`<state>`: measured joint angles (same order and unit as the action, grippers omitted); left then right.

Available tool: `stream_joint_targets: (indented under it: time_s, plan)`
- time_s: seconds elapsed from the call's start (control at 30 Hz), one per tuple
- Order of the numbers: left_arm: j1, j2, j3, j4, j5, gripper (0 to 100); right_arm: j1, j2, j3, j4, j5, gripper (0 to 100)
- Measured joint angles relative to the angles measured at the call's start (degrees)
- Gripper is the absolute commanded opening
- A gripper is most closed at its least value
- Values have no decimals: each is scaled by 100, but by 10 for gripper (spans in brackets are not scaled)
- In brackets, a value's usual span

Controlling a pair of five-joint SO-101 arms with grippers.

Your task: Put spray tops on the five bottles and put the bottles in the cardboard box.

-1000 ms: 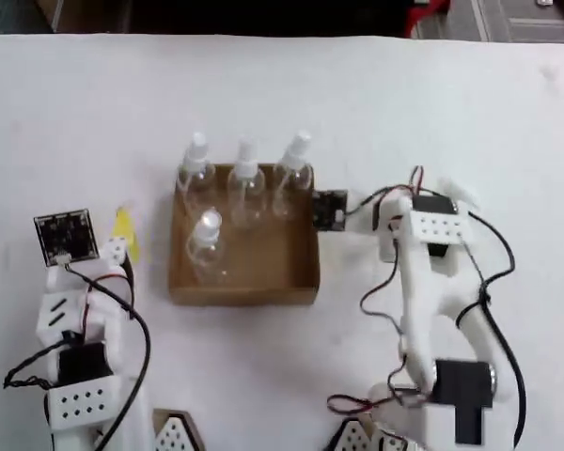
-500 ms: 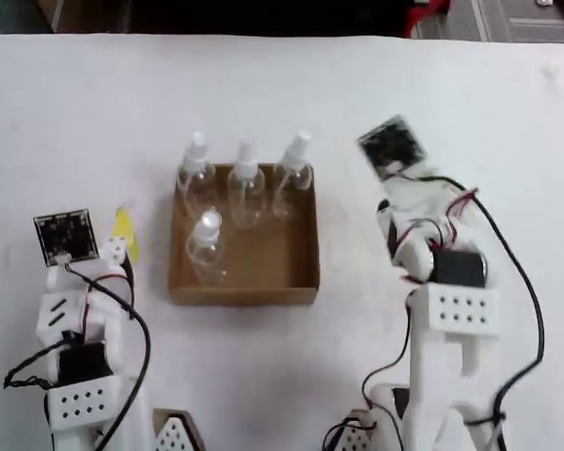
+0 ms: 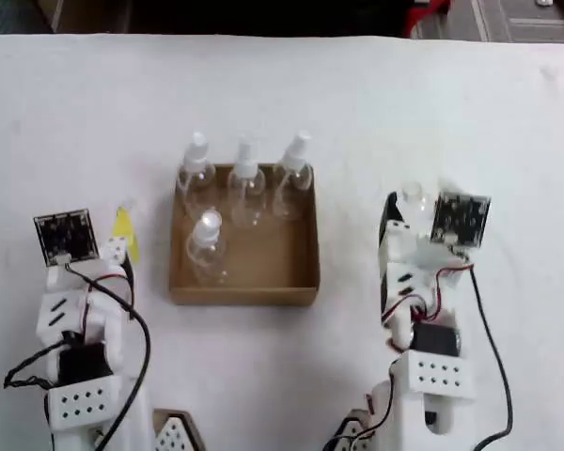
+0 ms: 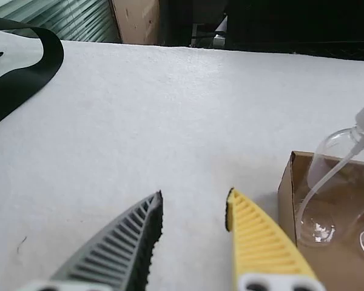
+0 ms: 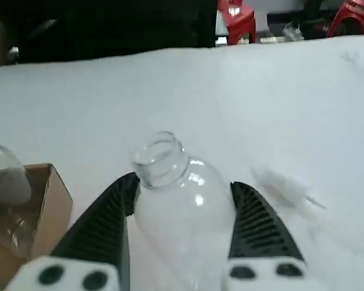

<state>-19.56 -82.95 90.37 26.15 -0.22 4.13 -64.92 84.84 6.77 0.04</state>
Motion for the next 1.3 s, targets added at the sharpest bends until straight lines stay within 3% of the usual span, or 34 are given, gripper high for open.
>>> stream_joint_targets:
  time_s: [0.1,0.53,0.9,1.13,1.3]
  plan:
    - [0,0,0,0,0,165,-79,-18,580,-923,-35,17]
    - [0,0,0,0,0,165,-484,870,686,-1776,-70,18]
    - [0,0,0,0,0,165,-246,3068,-607,-1873,-79,17]
    - [0,0,0,0,0,165,-158,2927,-545,-1881,-79,24]
    - [0,0,0,0,0,165,-176,2831,-519,-1855,-79,122]
